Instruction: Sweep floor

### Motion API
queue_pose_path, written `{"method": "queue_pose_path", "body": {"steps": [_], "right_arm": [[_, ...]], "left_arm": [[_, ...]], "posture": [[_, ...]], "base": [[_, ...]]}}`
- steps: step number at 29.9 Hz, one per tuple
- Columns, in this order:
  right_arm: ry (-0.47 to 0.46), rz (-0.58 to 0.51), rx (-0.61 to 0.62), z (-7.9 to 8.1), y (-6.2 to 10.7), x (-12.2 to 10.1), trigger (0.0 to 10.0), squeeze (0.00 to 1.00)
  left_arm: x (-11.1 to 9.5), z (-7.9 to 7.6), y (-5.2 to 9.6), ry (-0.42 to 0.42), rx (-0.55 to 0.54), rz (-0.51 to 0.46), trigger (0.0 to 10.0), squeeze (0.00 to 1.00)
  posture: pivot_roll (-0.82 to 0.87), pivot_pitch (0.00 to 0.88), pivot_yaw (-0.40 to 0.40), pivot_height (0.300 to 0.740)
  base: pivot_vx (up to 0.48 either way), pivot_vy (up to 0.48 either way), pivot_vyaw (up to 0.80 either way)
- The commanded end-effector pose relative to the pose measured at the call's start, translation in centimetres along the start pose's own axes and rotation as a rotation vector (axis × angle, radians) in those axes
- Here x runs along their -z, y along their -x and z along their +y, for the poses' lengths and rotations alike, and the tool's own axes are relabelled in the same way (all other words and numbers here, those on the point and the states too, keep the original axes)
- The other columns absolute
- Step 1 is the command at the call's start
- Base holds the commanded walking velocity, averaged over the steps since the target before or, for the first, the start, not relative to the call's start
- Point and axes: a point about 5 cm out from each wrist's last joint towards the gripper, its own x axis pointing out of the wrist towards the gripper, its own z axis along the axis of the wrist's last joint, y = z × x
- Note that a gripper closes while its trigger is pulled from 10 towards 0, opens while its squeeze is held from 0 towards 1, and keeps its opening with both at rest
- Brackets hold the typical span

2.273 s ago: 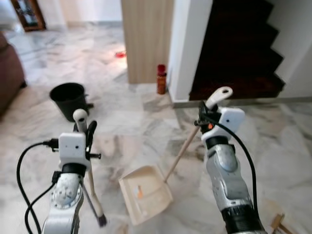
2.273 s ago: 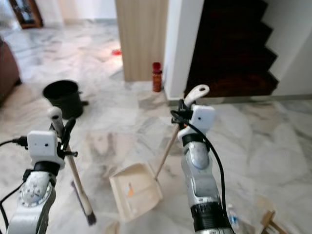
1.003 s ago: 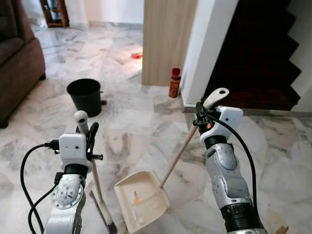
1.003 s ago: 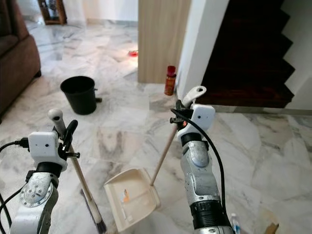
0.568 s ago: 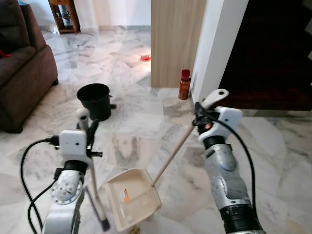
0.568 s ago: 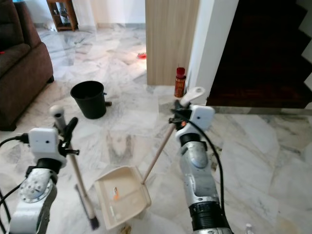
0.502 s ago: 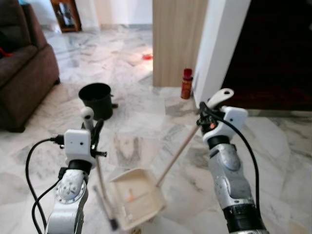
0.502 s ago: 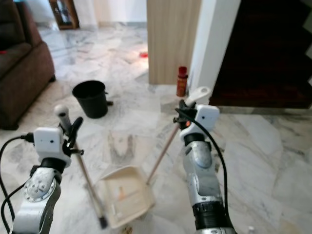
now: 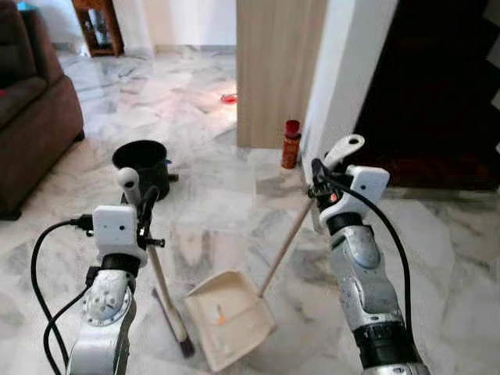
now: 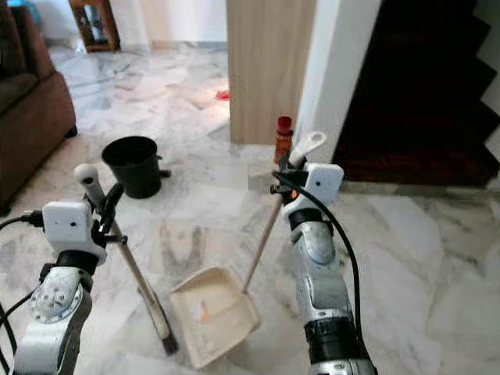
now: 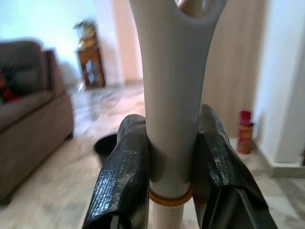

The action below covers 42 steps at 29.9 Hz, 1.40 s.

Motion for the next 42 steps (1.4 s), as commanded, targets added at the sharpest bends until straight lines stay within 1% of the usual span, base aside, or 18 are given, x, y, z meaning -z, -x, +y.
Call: {"method": "queue_pose_path", "body": {"steps": [1,8,12,16,18,23,29,38,42], "right_arm": [[-0.037,-0.047,-0.036,1.1,-0.5,-1.1,10.0,0.0],[-0.049,-0.032,-0.052,1.1,-0.4,-1.0,10.0,0.0],[-0.037,-0.039,-0.066,1.3,-0.4,-1.2,10.0,0.0],[-0.032,-0.044,-0.073,1.4,-0.4,-1.3,10.0,0.0],[-0.061,-0.038,-0.073,1.6,-0.3,-1.3,10.0,0.0],[-0.061,-0.042,-0.078,1.5,-0.3,-1.4,10.0,0.0],[-0.07,-0.049,-0.102,1.9,-0.3,-1.7,10.0,0.0],[-0.055,-0.048,-0.124,1.9,0.0,-1.6,10.0,0.0],[-0.047,-0.053,-0.125,1.9,0.0,-1.8,10.0,0.0]], "left_arm": [[-0.8,0.7,-0.1,-0.027,-0.027,-0.04,10.0,0.0],[-0.8,0.5,0.0,-0.027,-0.032,-0.038,10.0,0.0],[-0.8,0.4,0.1,-0.03,-0.025,-0.036,10.0,0.0],[-0.8,0.4,0.1,-0.031,-0.026,-0.037,10.0,0.0],[-0.8,0.3,0.2,-0.031,-0.026,-0.036,10.0,0.0],[-0.7,0.2,0.3,-0.03,-0.025,-0.032,10.0,0.0],[-0.6,0.2,0.5,-0.028,-0.019,-0.032,10.0,0.0],[-0.5,-0.3,0.8,-0.021,-0.012,-0.03,10.0,0.0],[-0.5,-0.4,0.7,-0.018,-0.008,-0.033,10.0,0.0]], "posture": [[-0.01,0.036,-0.021,0.74],[-0.01,0.043,-0.026,0.74],[-0.01,0.043,-0.027,0.74],[0.0,0.046,-0.028,0.74],[0.0,0.044,-0.029,0.74],[0.0,0.04,-0.029,0.74],[0.0,0.023,-0.033,0.74],[0.0,0.0,-0.039,0.74],[0.0,0.0,-0.041,0.74]], "base": [[0.33,0.0,0.0],[0.332,0.0,0.0],[0.339,0.0,0.0],[0.345,0.0,0.68],[0.354,0.0,0.4],[0.359,0.0,0.0],[0.365,0.0,0.0],[0.371,0.0,0.0],[0.378,0.0,0.52]]}}
